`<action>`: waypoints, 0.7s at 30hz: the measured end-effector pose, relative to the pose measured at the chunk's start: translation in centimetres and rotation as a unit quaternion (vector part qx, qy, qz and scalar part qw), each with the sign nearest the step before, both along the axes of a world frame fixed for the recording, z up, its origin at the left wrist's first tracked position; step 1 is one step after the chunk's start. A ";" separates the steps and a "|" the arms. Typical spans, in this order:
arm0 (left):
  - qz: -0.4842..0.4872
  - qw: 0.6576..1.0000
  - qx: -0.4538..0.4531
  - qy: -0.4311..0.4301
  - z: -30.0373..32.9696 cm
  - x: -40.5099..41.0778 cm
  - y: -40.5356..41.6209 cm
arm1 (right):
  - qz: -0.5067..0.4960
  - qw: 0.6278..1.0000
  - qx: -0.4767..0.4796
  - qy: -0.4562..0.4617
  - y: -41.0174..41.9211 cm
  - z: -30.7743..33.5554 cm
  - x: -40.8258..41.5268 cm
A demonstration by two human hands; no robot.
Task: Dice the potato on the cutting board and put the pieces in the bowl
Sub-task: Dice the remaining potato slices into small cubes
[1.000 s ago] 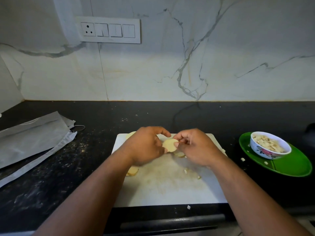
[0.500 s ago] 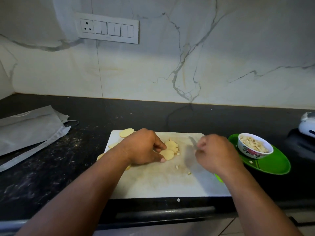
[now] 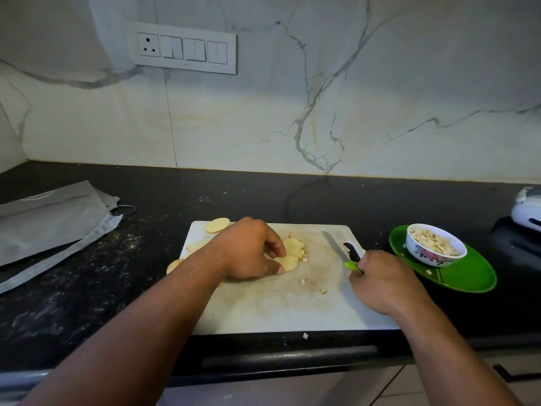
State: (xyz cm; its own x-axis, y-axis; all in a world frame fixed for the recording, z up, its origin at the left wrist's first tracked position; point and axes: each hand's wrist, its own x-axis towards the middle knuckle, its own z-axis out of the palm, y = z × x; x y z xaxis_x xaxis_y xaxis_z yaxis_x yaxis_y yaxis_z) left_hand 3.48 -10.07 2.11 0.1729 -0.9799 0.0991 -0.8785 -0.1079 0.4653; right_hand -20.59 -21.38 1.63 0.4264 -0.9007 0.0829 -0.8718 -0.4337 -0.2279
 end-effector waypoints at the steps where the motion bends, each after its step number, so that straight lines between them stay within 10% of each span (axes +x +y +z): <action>1: -0.002 1.000 0.001 -0.002 0.1 0.0 0.0 | 0.004 1.000 -0.006 -0.009 0.0 -0.1 -0.1; 21: 0.066 0.996 0.018 -0.054 1.0 -0.1 0.4 | 0.148 0.986 -0.080 -0.024 11.0 1.8 3.0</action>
